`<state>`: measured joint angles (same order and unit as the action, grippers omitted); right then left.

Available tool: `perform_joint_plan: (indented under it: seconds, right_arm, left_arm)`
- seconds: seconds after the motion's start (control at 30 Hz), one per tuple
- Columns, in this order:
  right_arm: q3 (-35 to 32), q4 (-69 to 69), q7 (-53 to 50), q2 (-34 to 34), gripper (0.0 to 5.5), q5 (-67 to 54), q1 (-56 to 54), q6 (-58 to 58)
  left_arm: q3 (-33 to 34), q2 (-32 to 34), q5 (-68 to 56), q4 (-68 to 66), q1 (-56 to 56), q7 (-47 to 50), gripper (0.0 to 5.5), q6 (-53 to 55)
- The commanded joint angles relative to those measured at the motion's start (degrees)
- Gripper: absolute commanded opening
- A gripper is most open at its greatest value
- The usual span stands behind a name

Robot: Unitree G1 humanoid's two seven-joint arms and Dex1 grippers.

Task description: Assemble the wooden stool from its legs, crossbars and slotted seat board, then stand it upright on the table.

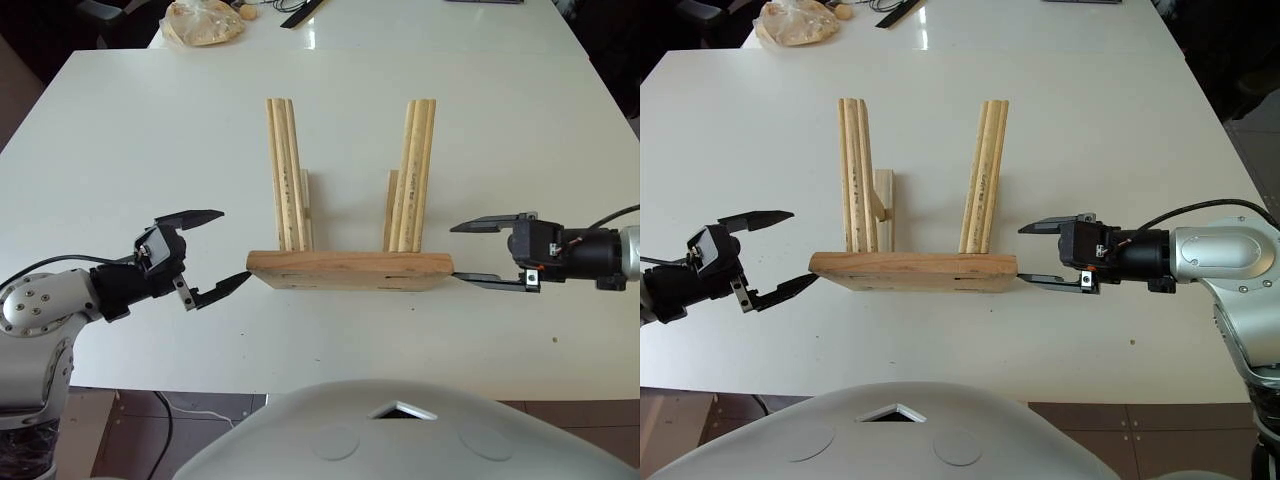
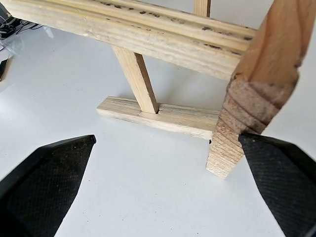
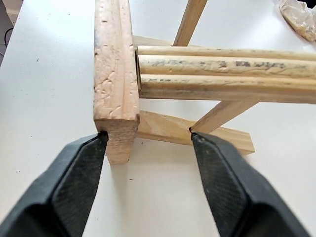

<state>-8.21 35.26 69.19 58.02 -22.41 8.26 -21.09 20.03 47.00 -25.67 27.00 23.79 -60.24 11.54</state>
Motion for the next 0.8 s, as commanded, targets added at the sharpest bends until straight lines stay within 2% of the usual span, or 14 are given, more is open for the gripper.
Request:
perform_joint_plan:
  seconds: [0.03, 0.3, 0.47, 0.63, 0.8]
  right_arm:
    - [0.90, -3.27, 0.98, -0.99, 3.13, -1.91, -0.60, 0.95]
    - [1.89, -12.66, 2.83, -2.26, 3.13, -4.49, -2.03, 1.23]
    - [5.60, -18.47, 4.20, -4.63, 3.13, -4.26, -1.76, 2.28]
    - [11.47, -22.30, 4.86, -6.83, 3.13, -0.65, -2.12, 5.03]
    - [15.08, -23.47, 4.78, -8.58, 3.13, 1.15, -3.89, 5.96]
  left_arm:
    - [-2.19, 0.38, 1.34, -2.43, 0.80, -1.94, 5.36, -1.24]
    - [-5.41, -1.16, 3.81, -9.68, 1.48, -2.84, 5.36, -4.60]
    - [-6.44, -4.77, -6.55, -10.45, 0.33, -5.28, 5.36, 1.33]
    - [-10.31, -9.78, -4.99, -15.28, -3.29, -1.46, 5.36, 1.02]
    - [-12.81, -9.75, -0.55, -18.92, -1.73, -2.74, 5.36, -3.06]
